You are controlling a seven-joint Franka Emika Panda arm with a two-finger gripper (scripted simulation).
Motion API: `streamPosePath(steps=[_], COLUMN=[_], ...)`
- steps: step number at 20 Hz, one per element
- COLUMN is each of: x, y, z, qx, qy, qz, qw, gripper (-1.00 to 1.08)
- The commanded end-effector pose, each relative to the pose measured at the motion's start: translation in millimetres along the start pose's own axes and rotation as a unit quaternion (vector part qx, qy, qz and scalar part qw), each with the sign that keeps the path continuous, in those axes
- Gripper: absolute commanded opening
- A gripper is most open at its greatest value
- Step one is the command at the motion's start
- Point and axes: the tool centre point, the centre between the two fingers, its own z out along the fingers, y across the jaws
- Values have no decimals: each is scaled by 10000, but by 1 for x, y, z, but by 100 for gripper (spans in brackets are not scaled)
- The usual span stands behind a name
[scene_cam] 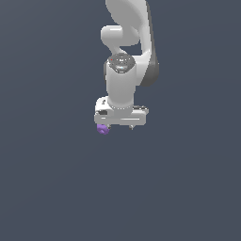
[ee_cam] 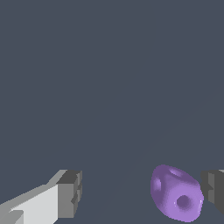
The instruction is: Pick up the object and move it to a goal position.
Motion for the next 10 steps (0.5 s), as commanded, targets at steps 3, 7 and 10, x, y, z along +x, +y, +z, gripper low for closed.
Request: streamPosePath(steps=[3,7,10], x=[-9,-23,-38], y=[12,29,45], z=[11,26,41], qx=[18,41,59], qy=[-4,-4,-2], qz=[135,335,537], qw=[9999,9994,9985], gripper=[100,100,100])
